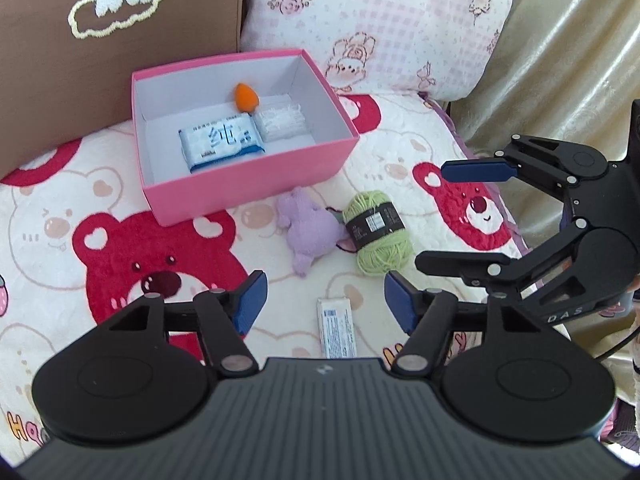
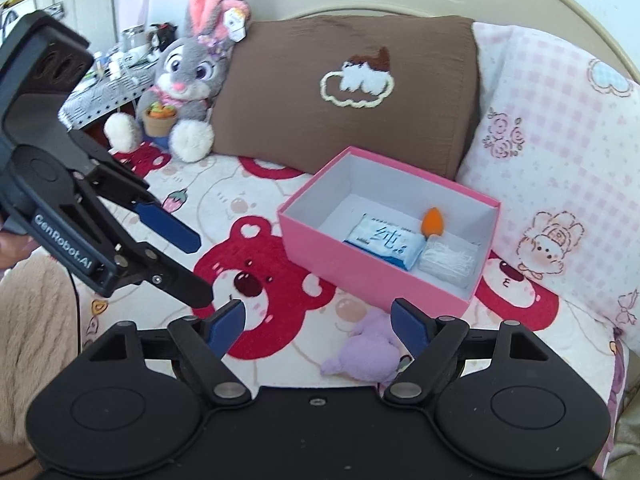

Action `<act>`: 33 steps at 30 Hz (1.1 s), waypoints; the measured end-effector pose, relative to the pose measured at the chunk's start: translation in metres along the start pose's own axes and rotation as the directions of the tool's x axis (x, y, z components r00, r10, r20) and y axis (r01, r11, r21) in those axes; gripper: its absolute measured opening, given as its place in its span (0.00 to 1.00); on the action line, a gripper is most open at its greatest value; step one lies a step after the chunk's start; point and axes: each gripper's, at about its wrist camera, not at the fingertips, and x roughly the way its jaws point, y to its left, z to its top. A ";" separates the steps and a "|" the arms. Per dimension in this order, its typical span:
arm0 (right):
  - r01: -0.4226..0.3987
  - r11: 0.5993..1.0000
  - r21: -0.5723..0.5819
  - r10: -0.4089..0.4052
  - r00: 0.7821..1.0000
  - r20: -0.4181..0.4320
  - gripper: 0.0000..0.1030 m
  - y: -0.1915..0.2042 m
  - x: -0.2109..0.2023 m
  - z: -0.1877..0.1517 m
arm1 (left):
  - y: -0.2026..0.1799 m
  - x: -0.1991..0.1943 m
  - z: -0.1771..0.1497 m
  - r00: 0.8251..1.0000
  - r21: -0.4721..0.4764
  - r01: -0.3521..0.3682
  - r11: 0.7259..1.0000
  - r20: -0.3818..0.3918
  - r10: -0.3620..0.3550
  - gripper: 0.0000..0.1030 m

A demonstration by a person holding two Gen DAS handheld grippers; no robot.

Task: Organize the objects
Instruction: 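Withdraw the left tool from the pink box toward the white packet, then lower the open left gripper over the white wrapped packet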

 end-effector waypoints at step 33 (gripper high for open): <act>-0.047 0.983 -0.176 0.007 0.975 -0.224 0.81 0.042 0.066 -0.073 | 0.008 0.100 -0.057 0.992 -0.192 0.014 0.981 -0.121 -0.038 0.90</act>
